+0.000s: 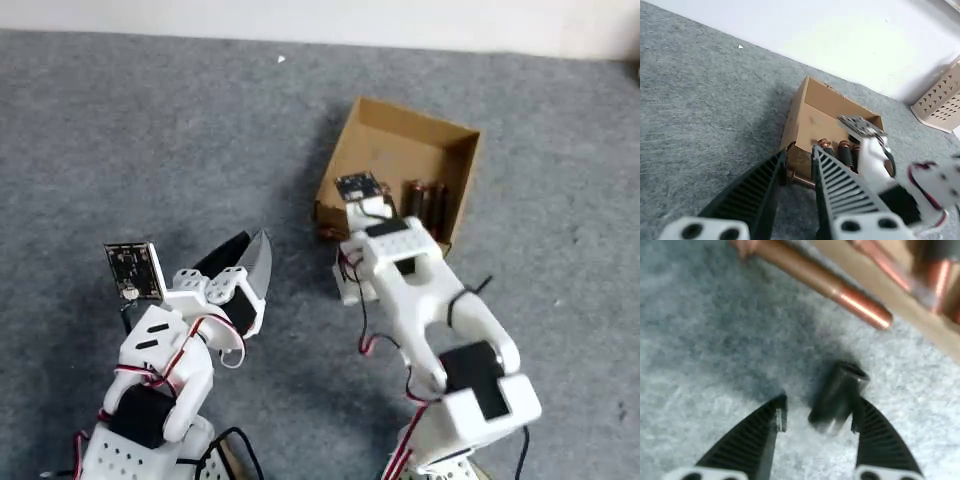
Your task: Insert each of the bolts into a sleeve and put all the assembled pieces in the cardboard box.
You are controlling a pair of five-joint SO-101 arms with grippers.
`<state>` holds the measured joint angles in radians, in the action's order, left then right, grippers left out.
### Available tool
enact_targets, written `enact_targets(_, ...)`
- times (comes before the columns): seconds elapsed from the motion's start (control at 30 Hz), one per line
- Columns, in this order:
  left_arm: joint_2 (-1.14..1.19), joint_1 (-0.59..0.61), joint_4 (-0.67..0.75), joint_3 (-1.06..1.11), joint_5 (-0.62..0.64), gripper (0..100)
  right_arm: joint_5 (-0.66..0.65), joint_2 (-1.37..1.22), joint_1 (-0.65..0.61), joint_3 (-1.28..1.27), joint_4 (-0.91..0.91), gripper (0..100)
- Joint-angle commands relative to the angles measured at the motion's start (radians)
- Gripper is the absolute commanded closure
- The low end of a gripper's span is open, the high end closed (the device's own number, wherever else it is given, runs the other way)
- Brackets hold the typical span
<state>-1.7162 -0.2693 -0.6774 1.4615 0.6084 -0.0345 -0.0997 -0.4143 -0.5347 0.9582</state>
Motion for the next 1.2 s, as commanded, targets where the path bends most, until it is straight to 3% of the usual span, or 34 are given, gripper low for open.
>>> enact_targets(0.0, -0.008, 0.008, -0.002, -0.022, 0.003, 90, 0.008, -0.085, 0.047, 0.139, 0.084, 90.6)
enact_targets(0.1, -0.008, 0.008, -0.002, -0.022, 0.003, 90, 0.006, -0.133, 0.050, 0.214, 0.130, 99.8)
enact_targets(0.47, -0.008, 0.002, -0.002, -0.021, 0.006, 90, 0.005, 0.038, 0.059, 0.211, 0.189, 99.3)
enact_targets(0.77, 0.001, -0.004, -0.003, -0.021, 0.009, 90, 0.014, 0.297, 0.170, 0.004, -0.024, 99.3)
enact_targets(0.97, 0.007, -0.085, -0.012, -0.050, 0.006, 92, 0.083, 0.409, 0.189, -0.084, -0.099, 99.3)
enact_targets(1.17, 0.251, -0.087, -0.052, -0.191, 0.009, 99, 0.091, 0.420, 0.234, -0.085, -0.105, 99.3)
